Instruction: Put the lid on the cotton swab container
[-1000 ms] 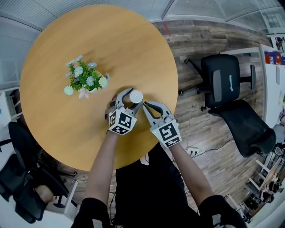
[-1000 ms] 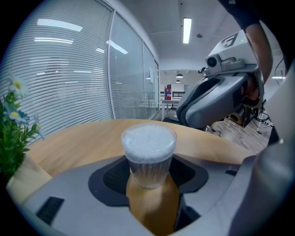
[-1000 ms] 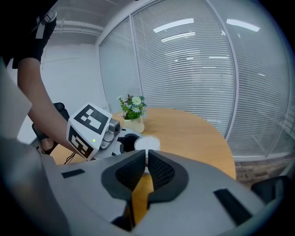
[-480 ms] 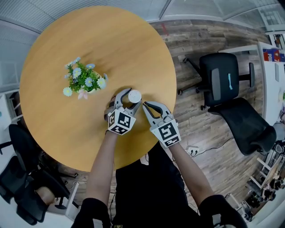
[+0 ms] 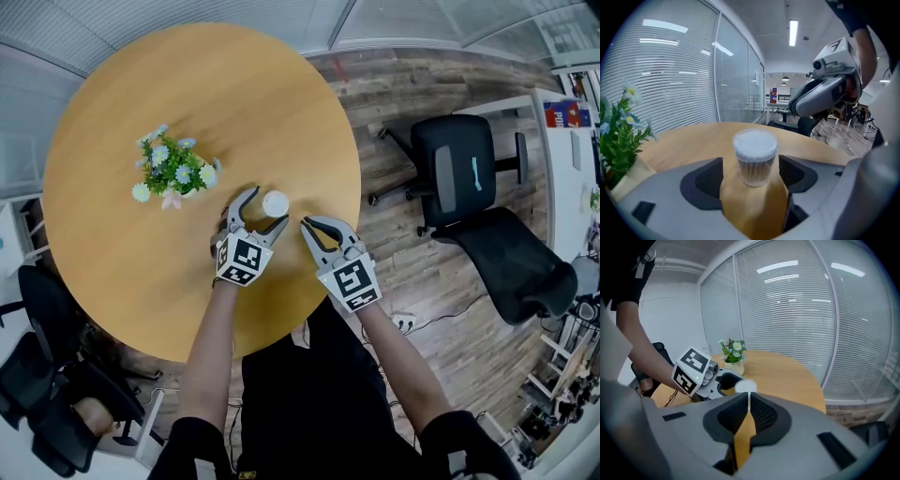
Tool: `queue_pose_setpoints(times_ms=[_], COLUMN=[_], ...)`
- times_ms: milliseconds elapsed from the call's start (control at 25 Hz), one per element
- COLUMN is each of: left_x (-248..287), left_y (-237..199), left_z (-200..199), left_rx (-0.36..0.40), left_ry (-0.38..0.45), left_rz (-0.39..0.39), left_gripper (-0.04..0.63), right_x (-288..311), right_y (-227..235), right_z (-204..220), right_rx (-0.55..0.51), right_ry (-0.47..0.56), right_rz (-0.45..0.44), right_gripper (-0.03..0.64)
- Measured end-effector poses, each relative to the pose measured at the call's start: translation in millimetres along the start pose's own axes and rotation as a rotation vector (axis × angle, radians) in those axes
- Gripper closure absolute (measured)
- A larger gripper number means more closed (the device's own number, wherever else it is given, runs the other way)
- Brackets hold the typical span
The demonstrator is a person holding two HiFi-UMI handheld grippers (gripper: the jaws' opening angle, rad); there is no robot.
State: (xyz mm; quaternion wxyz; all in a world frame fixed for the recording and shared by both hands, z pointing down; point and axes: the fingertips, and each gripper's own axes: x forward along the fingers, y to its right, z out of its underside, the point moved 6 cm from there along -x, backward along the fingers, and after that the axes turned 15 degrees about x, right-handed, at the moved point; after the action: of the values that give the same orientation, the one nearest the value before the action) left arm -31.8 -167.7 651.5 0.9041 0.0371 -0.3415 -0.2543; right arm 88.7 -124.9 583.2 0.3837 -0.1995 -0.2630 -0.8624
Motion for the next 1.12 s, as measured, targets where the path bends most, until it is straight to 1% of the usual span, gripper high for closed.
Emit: queue_pose_setpoints(times_ms=[240, 400, 480, 600, 680, 800, 840, 1000, 1120], left_x=[-18, -36, -45, -62, -76, -93, -98, -121, -137], left_y=[8, 14, 17, 23, 27, 35, 39, 53, 67], left_z=[-8, -17, -20, -27, -32, -43, -47, -65, -79], left_rx=[-0.027, -0.069, -0.086, -0.136, -0.158, -0.179, -0.187, -0.23, -0.247], left_ry=[-0.019, -0.012, -0.024, -0.042, -0.041, -0.026, -0.021, 0.015, 0.045], left_rz=[-0.025, -0.074, -0.102, -0.141, -0.171, -0.191, -0.193, -0.218, -0.229], left_gripper=[0.235, 0.236, 0.236, 0.236, 0.251, 0.286, 0.313, 0.459, 0.545], right_x=[-19, -33, -40, -52, -61, -74, -78, -94, -108], right_y=[-4, -9, -11, -16, -20, -25, -27, -33, -36], right_z=[-2, -6, -8, -8, -7, -5, -5, 2, 5], right_rx=[-0.004, -0.016, -0.025, -0.033, -0.039, -0.045, -0.046, -0.034, -0.027], right_ry=[0.008, 0.013, 0.019, 0.025, 0.028, 0.034, 0.036, 0.046, 0.068], right_rz=[-0.004, -0.013, -0.021, -0.032, -0.037, -0.041, -0.044, -0.069, -0.083], right_gripper=[0.607, 0.607, 0.607, 0.607, 0.607, 0.607, 0.607, 0.607, 0.607])
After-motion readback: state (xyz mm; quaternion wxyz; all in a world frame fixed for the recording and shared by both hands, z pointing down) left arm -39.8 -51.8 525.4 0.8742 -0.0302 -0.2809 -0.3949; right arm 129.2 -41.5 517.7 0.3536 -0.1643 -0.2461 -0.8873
